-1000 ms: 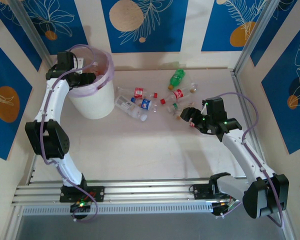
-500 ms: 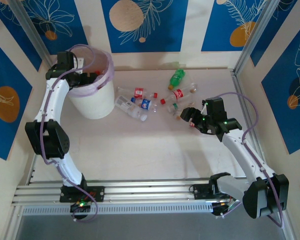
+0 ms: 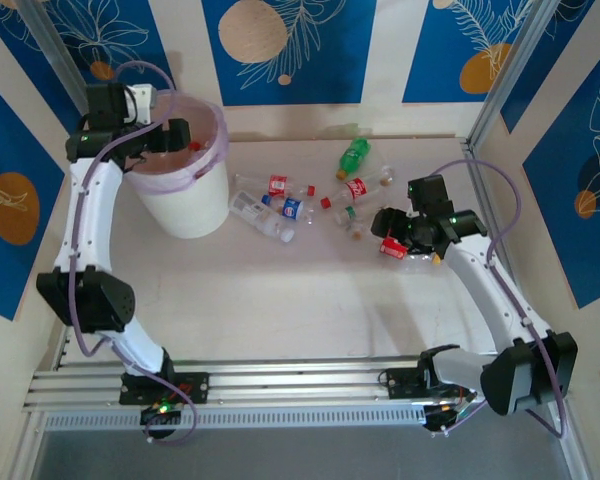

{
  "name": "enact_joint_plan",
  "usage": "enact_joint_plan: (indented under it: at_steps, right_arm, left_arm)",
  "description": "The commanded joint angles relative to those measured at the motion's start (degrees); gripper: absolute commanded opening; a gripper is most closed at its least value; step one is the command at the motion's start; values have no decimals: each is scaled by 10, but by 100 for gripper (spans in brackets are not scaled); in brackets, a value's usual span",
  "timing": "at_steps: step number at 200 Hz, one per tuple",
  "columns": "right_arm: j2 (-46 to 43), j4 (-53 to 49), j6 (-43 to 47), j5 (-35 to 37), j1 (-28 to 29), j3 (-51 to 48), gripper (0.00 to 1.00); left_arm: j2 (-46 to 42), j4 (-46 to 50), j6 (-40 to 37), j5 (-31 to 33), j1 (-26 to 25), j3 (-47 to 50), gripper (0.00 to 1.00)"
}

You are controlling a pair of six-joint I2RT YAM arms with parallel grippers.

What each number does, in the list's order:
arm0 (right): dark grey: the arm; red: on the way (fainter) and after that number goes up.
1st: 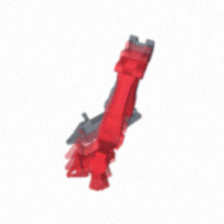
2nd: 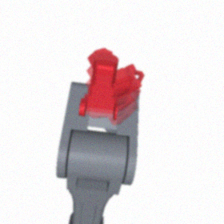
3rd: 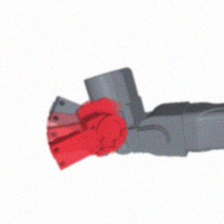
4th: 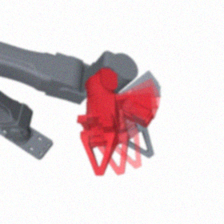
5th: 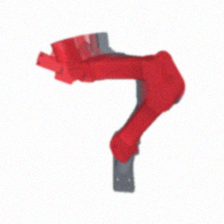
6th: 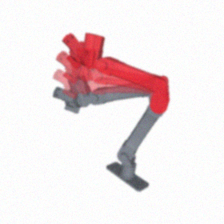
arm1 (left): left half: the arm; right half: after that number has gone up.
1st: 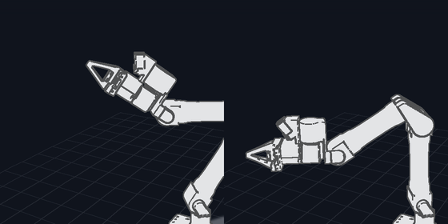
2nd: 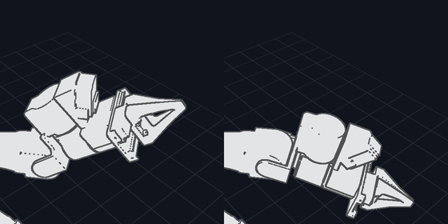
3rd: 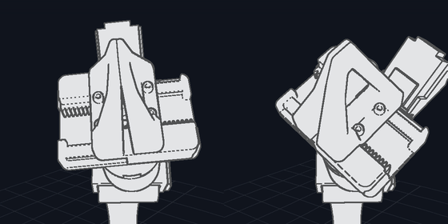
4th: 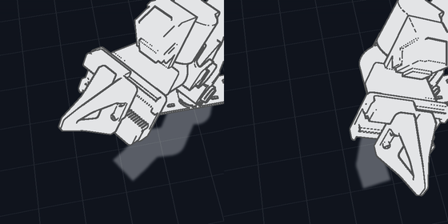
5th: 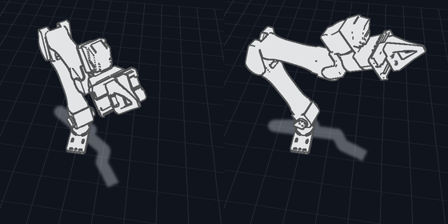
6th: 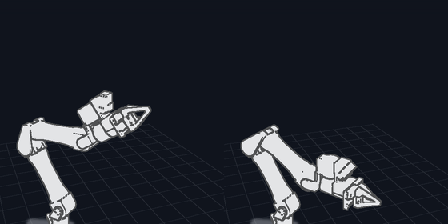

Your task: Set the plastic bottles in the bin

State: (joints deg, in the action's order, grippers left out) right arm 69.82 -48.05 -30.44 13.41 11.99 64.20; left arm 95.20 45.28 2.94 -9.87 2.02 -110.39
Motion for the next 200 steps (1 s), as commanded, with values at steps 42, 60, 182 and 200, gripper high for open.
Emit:
enact_joint_plan:
  at_steps: [42, 60, 182, 200]
  right_arm:
    - [150, -63, 221, 59, -58, 74, 99]
    - [205, -38, 275, 33, -72, 93, 99]
    - [309, -73, 229, -197, -77, 117, 99]
    - [306, -90, 204, -181, -63, 96, 99]
  left_arm:
    - [-151, -48, 52, -42, -32, 86, 99]
    - [-205, -80, 81, -65, -62, 163, 99]
    - [-317, -208, 225, -126, -204, 489, 97]
    - [-308, -226, 232, -124, -213, 498, 97]
